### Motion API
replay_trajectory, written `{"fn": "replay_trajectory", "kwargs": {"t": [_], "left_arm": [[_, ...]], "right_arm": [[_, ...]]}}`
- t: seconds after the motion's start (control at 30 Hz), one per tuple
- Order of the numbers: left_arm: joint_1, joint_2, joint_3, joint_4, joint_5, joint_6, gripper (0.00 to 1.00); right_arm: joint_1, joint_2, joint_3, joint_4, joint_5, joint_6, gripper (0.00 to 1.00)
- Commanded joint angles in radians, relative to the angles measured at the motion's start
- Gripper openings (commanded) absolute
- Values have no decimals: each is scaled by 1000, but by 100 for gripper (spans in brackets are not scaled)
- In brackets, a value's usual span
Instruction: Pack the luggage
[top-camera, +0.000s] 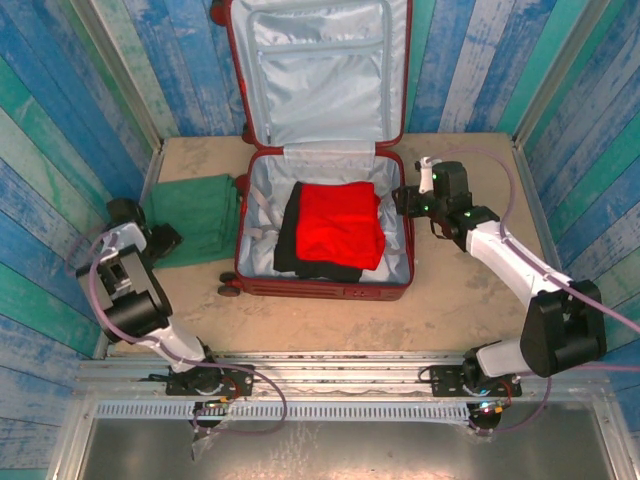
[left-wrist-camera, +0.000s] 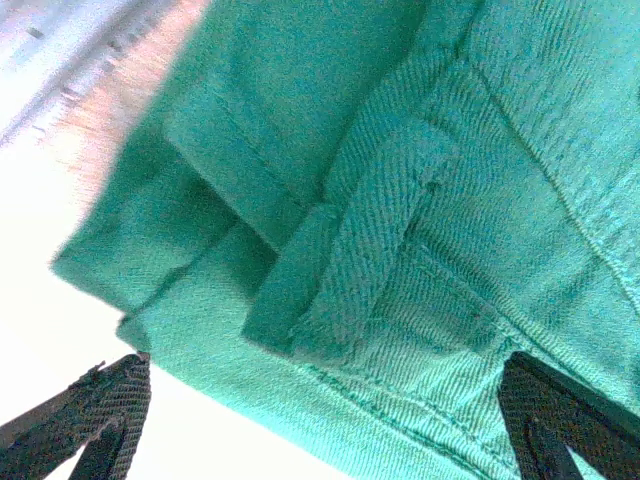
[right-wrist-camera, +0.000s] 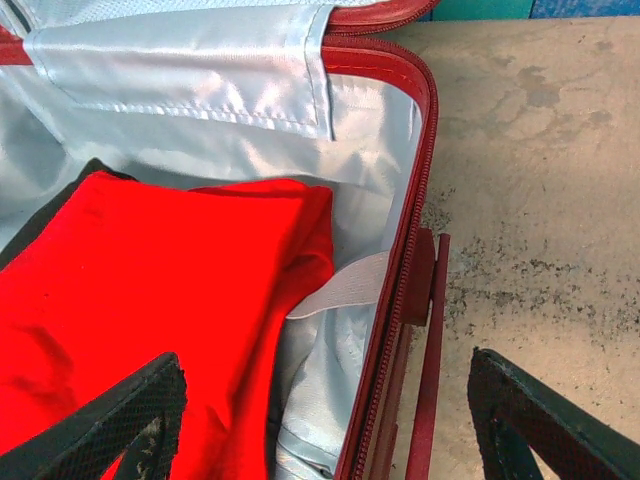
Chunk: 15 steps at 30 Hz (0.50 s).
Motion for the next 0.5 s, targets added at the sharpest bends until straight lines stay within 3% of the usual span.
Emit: {"fn": "replay_trajectory", "kwargs": {"t": [0.0, 0.13, 0.23, 0.37, 0.47], "left_arm": [[12, -99, -4, 35, -99, -28, 94], [12, -117, -13, 91, -115, -116, 94], [12, -163, -28, 108, -208, -164, 94], [12, -216, -82, 166, -259, -156, 93], [15, -173, -61, 152, -261, -145, 93]], "right_arm": [[0, 5, 15, -3, 5, -16, 76], [-3, 12, 59, -56, 14, -17, 77], [-31, 11, 114, -108, -45, -3, 79], [-63, -11, 167, -162, -81, 21, 80], [-69, -32, 195, -214, -69, 23, 80]]}}
